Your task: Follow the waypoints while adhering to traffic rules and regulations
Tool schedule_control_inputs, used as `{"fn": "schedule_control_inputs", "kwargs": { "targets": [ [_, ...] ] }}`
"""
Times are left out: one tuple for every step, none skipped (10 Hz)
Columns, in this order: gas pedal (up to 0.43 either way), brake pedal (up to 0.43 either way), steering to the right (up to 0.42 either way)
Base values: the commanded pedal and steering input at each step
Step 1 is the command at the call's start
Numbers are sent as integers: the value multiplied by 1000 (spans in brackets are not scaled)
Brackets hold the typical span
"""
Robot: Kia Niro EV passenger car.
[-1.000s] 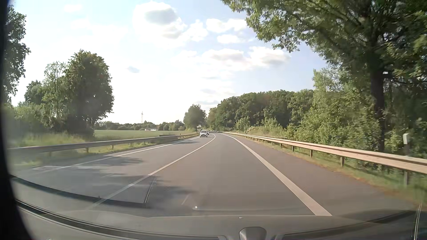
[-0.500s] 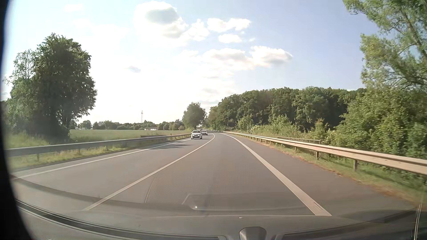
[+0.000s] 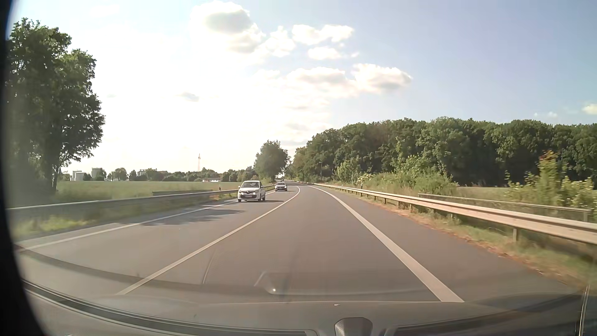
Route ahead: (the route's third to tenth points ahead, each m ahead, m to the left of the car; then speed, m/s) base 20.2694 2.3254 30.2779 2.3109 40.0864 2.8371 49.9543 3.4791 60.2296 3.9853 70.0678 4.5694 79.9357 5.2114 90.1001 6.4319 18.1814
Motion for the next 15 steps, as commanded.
{"fn": "schedule_control_inputs", "kwargs": {
  "targets": [
    [177,6,-3],
    [177,6,-3],
    [177,6,-3],
    [177,6,-2],
    [177,6,-2],
    [177,6,-2],
    [177,6,-3],
    [177,6,-3],
    [177,6,-2],
    [177,6,-2],
    [177,6,-3],
    [177,6,-2],
    [177,6,-3],
    [177,6,-2],
    [177,6,-2]
  ]
}}
